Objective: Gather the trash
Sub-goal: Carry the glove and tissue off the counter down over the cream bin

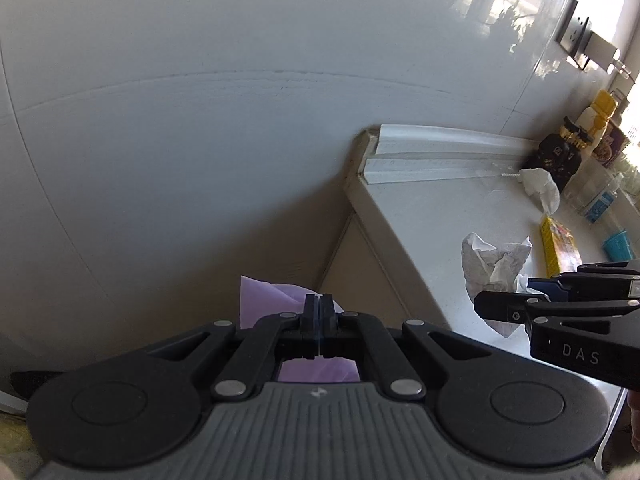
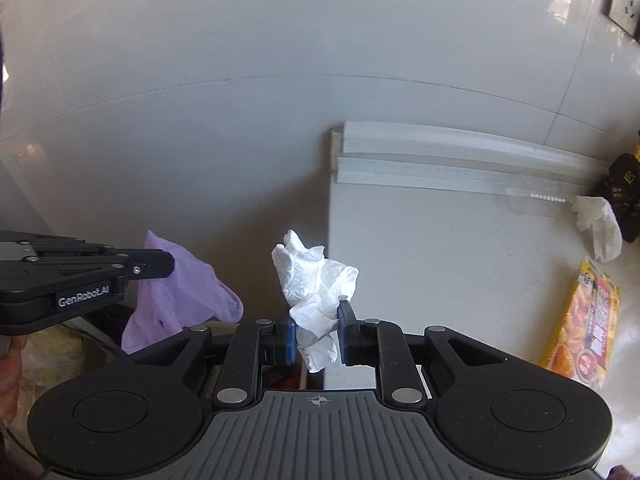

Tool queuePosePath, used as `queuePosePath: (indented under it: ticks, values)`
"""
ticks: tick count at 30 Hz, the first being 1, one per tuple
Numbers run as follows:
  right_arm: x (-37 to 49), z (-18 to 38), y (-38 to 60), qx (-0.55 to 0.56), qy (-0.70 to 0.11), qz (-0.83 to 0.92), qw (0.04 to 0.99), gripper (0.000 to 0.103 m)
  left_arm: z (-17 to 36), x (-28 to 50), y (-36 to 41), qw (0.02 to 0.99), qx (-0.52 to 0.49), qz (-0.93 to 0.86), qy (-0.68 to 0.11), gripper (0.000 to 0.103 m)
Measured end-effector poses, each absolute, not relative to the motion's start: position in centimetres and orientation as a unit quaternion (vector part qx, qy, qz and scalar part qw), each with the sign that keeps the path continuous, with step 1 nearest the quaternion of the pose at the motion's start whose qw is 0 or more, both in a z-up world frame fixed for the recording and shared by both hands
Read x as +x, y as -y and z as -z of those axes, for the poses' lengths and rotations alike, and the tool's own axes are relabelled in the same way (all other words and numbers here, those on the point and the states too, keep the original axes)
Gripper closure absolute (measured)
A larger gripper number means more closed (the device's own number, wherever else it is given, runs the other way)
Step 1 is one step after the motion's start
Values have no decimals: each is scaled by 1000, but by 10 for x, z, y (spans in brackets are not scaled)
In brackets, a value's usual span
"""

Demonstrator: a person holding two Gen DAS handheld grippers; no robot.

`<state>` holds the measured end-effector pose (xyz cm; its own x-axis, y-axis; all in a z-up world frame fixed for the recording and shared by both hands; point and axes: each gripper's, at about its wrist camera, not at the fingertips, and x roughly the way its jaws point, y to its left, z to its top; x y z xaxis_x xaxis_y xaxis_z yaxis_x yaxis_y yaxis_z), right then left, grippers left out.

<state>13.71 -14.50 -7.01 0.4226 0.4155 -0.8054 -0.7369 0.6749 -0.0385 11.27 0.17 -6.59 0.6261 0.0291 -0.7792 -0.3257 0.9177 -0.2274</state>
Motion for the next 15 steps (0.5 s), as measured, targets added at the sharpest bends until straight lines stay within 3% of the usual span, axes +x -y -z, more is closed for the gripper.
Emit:
queuePosePath:
  ticks: [15]
  values:
    - [125, 146, 97, -243, -470, -394, 752, 85, 162, 100, -32, 830, -225, -134, -493, 103]
